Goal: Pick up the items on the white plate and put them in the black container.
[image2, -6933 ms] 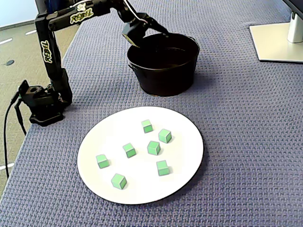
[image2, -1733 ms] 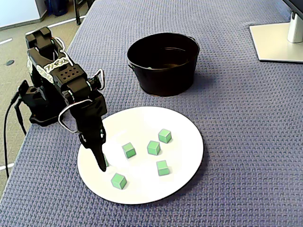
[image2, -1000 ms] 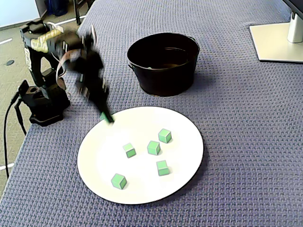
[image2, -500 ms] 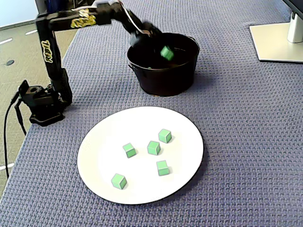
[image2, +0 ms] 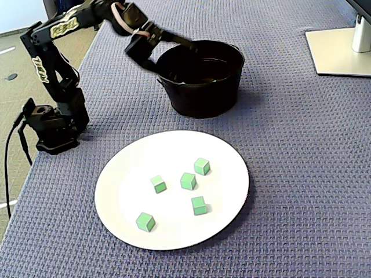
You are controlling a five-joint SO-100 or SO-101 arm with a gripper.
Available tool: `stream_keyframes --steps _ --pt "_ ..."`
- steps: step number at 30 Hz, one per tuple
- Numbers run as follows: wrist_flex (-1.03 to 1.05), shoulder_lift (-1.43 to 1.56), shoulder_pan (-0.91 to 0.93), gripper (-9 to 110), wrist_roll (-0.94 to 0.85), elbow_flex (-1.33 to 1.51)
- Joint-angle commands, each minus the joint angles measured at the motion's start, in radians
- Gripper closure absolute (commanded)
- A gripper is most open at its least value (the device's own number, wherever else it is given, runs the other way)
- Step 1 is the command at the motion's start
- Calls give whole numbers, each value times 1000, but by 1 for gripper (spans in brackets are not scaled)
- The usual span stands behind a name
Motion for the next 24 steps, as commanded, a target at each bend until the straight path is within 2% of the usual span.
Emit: stream_keyframes --steps 1,4,6,24 --pt "-121 -5 295 77 -417 100" --pt "-291 -75 362 78 -600 241" --pt "-321 -127 379 78 -647 267" --pt "-423 -344 357 81 -623 281"
